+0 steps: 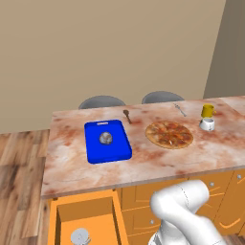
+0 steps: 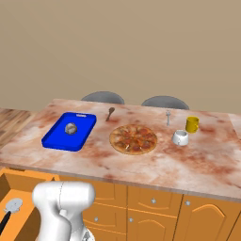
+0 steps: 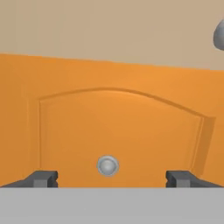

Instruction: Take the pizza cutter from the drawer on the left and place it on the dining counter for cutting.

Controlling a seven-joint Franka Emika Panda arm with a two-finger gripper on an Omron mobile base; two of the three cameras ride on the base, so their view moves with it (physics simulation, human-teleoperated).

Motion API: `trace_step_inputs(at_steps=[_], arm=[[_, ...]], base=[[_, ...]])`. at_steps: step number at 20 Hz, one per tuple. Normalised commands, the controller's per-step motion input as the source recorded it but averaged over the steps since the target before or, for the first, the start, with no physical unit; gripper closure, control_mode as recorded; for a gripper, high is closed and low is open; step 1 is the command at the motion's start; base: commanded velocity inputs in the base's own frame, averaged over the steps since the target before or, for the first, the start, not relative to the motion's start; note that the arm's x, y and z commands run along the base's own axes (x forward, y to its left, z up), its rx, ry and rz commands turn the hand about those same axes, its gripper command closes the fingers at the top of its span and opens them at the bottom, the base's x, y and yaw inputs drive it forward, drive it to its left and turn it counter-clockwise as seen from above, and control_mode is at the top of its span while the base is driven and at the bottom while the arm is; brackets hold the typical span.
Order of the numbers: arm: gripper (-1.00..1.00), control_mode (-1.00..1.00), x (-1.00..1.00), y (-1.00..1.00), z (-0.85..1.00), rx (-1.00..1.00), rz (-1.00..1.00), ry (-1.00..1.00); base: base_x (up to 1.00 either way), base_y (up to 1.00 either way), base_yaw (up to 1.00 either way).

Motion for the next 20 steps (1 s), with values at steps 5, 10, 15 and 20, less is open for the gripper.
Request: trace_step_inputs(at_steps=[5,10,15,20], arm=[[-1.0,-1.0,-0.45,0.0,0.54,0.0,0.0,0.0],[-1.0,-1.0,-0.46,0.0,0.63,0.0,0.0,-0.01],[-1.0,-1.0,-0.29,-0.03,0.68,0.0,0.0,-0.02],[-1.0,-1.0,-0.18,-0.07,0.72,0.0,0.0,0.0]], base=[[0.0,0.0,0.0],[0.0,0.0,0.0],[0.0,0.0,0.0],[0.0,0.0,0.0]])
